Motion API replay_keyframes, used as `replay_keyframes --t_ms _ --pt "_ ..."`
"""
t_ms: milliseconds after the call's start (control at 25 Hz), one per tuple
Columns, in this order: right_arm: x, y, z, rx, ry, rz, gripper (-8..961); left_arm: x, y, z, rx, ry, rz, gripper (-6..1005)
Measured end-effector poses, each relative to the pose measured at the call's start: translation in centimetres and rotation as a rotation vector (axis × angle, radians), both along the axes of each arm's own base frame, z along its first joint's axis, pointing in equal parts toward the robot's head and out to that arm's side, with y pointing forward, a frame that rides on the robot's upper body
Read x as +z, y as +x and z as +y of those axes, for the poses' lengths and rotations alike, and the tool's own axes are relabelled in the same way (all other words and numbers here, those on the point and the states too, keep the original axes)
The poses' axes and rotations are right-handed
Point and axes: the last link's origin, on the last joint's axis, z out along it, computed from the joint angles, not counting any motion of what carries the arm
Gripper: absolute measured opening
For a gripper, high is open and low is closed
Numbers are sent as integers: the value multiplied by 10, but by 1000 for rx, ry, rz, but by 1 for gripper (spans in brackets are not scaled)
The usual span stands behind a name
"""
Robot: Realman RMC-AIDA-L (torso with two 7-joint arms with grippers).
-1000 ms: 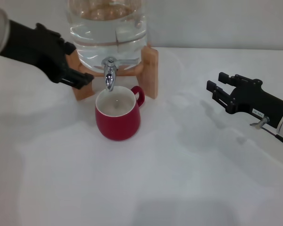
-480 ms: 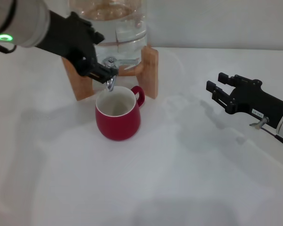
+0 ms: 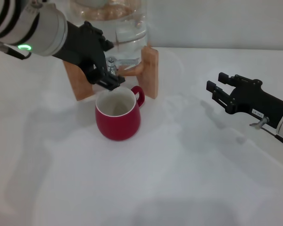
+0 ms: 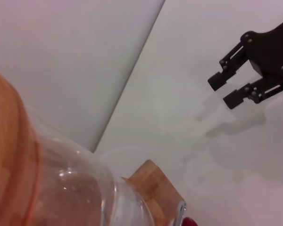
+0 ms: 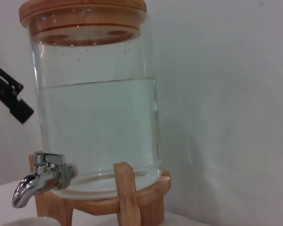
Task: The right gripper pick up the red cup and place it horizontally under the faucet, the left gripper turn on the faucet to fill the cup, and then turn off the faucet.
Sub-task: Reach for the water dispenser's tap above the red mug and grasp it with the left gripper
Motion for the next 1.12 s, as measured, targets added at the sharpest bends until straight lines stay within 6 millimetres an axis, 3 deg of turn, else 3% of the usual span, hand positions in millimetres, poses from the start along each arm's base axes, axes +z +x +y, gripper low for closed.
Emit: replay_keyframes --t_ms 1120 --pt "-1 0 -1 -2 -1 0 393 -27 14 8 -66 -22 -7 814"
